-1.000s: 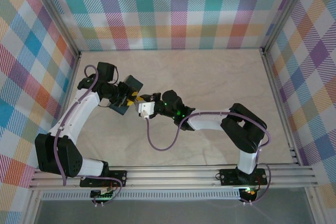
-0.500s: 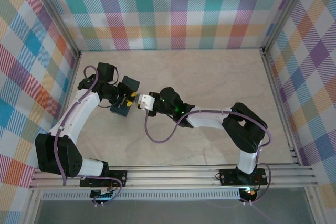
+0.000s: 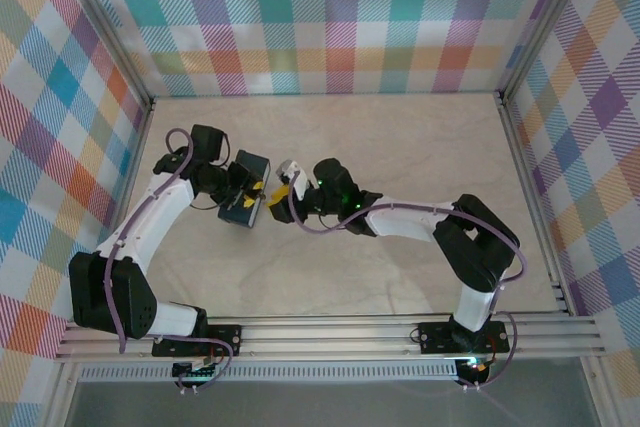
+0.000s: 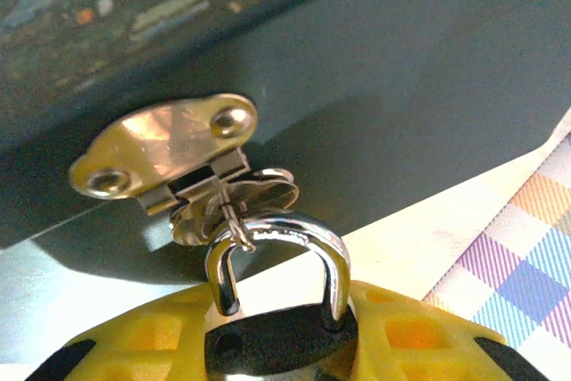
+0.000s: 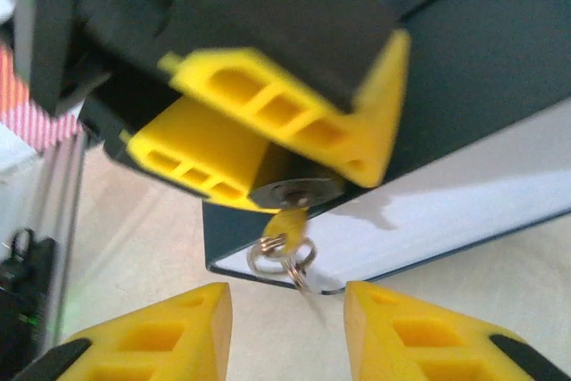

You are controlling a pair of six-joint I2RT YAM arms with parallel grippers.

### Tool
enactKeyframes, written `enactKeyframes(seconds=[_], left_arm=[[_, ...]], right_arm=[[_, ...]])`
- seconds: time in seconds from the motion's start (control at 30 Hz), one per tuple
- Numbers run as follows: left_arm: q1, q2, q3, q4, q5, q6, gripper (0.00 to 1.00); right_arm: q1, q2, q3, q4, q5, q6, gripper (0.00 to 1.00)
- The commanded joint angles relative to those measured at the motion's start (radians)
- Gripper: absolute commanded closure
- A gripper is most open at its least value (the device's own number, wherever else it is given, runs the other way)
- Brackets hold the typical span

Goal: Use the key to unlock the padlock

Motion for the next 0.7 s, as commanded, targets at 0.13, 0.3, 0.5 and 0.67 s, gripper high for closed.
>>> enactKeyframes(seconds=[0.13, 0.3, 0.5, 0.67], left_arm=[[-0.034, -0.019, -0.004, 0.069, -0.002, 0.005, 1.00], [-0.037, -0.019, 0.004, 0.067, 0.002, 0.006, 1.00], [-0.039, -0.023, -0.002, 0.075, 0.008, -0.001, 1.00], [-0.039, -0.022, -0.001, 0.074, 0.008, -0.002, 1.00]], right_arm=[[-0.031, 0.035, 0.021, 0.078, -0.090, 0.380, 0.60], [-0.031, 0.072, 0.039, 0.122, -0.120, 0.417, 0.59], [-0.030, 0.092, 0.030, 0.218, -0.127, 0.455, 0.57], [-0.027, 0.107, 0.036, 0.268, -0.133, 0.485, 0.56]])
